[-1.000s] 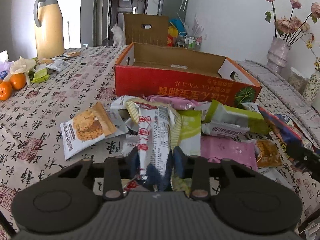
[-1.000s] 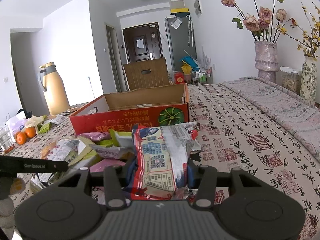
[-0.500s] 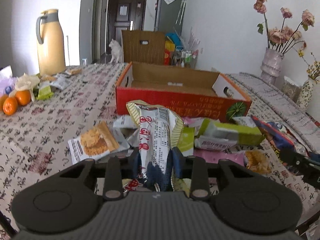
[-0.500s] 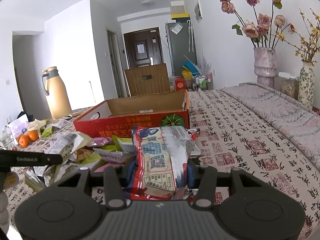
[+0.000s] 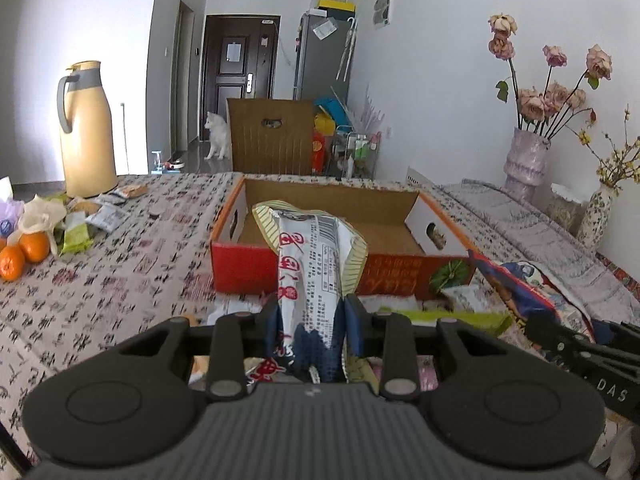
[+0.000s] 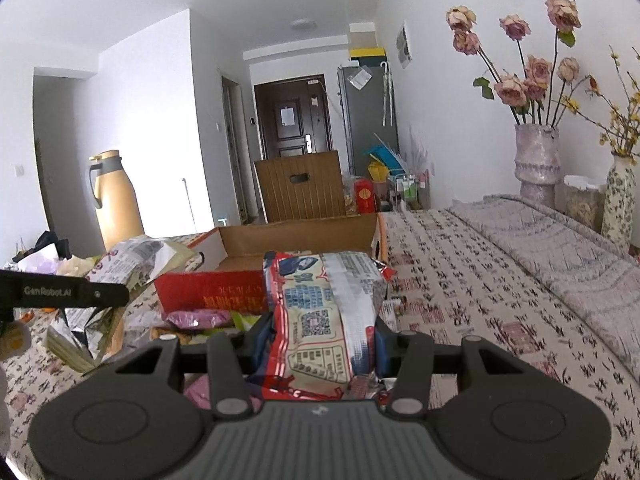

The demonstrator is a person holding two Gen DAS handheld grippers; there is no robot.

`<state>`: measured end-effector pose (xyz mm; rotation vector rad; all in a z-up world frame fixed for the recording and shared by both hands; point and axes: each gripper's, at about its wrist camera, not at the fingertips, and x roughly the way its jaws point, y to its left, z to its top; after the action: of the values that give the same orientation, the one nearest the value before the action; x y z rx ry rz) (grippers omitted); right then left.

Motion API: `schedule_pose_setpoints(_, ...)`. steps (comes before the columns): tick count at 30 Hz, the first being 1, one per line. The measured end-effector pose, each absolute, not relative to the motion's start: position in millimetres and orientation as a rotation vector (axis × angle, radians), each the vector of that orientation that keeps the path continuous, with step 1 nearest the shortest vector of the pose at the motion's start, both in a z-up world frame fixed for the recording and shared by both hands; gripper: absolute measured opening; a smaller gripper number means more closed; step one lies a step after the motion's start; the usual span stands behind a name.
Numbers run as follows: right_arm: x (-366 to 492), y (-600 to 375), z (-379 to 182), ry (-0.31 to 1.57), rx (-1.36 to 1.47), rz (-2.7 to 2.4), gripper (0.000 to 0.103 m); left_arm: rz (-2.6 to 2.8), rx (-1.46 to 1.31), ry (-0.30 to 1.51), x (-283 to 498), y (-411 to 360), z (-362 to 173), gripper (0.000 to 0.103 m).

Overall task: Organize snacks
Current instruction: 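Lift both held packets and carry them over the open cardboard box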

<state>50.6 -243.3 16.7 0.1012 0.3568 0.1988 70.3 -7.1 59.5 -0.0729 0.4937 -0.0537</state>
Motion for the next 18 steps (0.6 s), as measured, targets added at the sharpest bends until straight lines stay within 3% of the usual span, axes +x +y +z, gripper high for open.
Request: schedule_pose_setpoints(18,135,-228,47,0.282,0.056,0.203,0.048,-0.035,-0.068,0.450,153,-13,88,0.034)
